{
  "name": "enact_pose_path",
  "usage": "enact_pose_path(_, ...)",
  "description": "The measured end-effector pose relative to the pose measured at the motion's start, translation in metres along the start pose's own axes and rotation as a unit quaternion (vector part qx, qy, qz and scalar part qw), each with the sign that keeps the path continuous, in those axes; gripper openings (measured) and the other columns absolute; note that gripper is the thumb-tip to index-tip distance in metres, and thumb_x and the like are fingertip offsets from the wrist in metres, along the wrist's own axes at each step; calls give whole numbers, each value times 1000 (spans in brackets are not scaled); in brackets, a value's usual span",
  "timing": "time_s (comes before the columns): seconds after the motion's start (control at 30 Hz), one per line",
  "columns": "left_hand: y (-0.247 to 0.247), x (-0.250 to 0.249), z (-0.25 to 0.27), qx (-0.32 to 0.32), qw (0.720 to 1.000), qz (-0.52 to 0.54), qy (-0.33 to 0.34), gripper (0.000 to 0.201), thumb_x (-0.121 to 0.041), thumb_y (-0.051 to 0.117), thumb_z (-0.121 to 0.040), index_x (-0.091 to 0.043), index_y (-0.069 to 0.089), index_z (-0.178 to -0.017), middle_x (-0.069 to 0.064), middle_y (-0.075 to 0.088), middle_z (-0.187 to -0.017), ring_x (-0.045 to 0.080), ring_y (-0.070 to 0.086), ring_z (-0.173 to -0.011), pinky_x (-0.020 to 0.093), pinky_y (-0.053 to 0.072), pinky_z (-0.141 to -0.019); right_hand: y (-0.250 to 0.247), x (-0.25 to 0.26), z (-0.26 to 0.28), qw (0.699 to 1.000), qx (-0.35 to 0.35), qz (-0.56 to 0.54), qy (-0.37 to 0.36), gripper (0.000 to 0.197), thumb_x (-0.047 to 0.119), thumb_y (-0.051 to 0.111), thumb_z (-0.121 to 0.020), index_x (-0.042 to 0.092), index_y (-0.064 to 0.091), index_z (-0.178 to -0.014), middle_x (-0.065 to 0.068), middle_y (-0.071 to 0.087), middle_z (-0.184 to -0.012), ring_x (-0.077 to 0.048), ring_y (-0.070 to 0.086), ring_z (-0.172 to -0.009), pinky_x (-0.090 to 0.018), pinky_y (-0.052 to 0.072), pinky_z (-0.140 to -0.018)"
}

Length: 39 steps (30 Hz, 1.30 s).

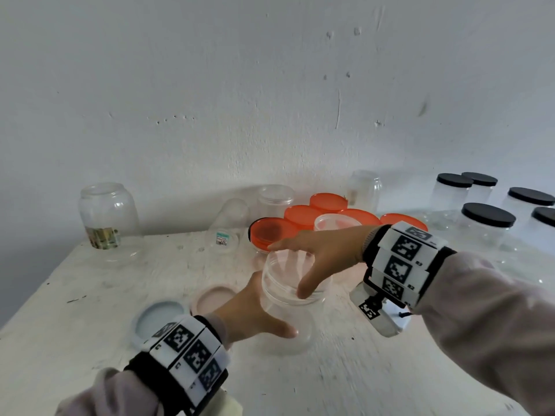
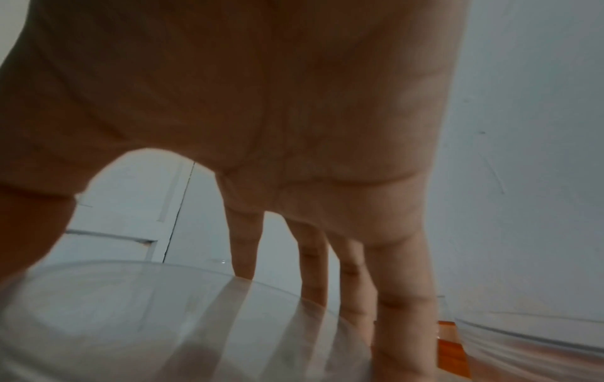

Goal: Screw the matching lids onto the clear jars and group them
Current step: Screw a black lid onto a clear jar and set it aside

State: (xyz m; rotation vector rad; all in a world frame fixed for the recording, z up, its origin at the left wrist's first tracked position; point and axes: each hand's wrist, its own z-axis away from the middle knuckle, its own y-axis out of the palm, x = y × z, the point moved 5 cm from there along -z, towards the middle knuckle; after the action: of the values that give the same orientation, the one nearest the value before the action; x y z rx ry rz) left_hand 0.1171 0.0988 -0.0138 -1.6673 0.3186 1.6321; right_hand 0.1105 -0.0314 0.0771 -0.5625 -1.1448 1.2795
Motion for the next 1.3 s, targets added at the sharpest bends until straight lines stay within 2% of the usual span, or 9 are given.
enact_pose_path(0.07,0,2,-1,-9,1000,9,6,89,-12,86,-64,-43,32,-127,-25,47,-123,-8,45,-111,10,43,-82,1,4,-1,1000,7,28,1,93,49,76,-67,53,21,-142,16,28,-148,-13,28,-136,-42,31,-110)
enact_pose_path(0.17,-2,8,-1,-30,1000,-1,-7,109,-22,90,-61,-30,20,-144,-12,44,-138,10,41,-129,33,38,-107,1,8,-1,998,17,66,11,93,47,76,-69,55,18,-142,13,28,-145,-16,26,-136,-43,30,-110)
enact_pose_path(0.27,-4,12,-2,-37,999,-15,-11,113,-31,91,-58,-29,19,-146,-9,44,-139,15,40,-131,41,37,-110,1,10,-1,995,19,91,21,92,46,76,-70,56,18,-141,12,30,-135,-18,29,-133,-44,32,-108)
enact_pose_path(0.57,-1,12,-6,-44,999,-21,1,114,-39,89,-55,-30,19,-145,-12,44,-139,13,39,-130,41,36,-111,2,13,-5,990,16,136,41,91,55,74,-68,53,20,-142,11,36,-130,-18,38,-125,-41,41,-99)
enact_pose_path(0.73,-3,17,-8,-48,999,-25,-5,112,-39,90,-56,-31,20,-145,-12,45,-138,13,40,-129,40,36,-110,3,13,-5,992,-2,112,61,92,74,66,-65,43,26,-142,11,45,-127,-6,56,-80,-23,47,-65)
enact_pose_path(0.9,-3,19,-10,-48,998,-35,-10,118,-45,90,-52,-30,19,-145,-10,44,-139,16,40,-130,43,37,-110,3,13,-4,991,24,119,52,107,61,78,-61,54,10,-142,13,30,-146,-17,30,-135,-37,32,-98)
enact_pose_path(1.03,-3,19,-12,-50,998,-42,-9,117,-45,89,-53,-30,18,-145,-11,43,-140,16,40,-130,43,37,-110,2,13,-7,989,30,135,44,97,54,78,-65,55,17,-141,13,32,-140,-18,32,-131,-34,36,-93)
enact_pose_path(1.2,-2,20,-11,-53,998,-29,-2,115,-41,90,-54,-27,20,-145,-11,45,-137,14,41,-128,39,37,-109,6,10,-6,991,-20,105,75,95,79,65,-57,47,28,-139,11,43,-130,-10,49,-95,-26,46,-71)
enact_pose_path(1.3,-3,21,-10,-65,997,-37,-3,110,-38,89,-57,-26,22,-144,-14,47,-130,12,43,-122,29,39,-102,12,9,-8,982,-59,141,109,101,89,52,-56,37,32,-140,4,43,-135,-15,45,-102,-28,38,-73)
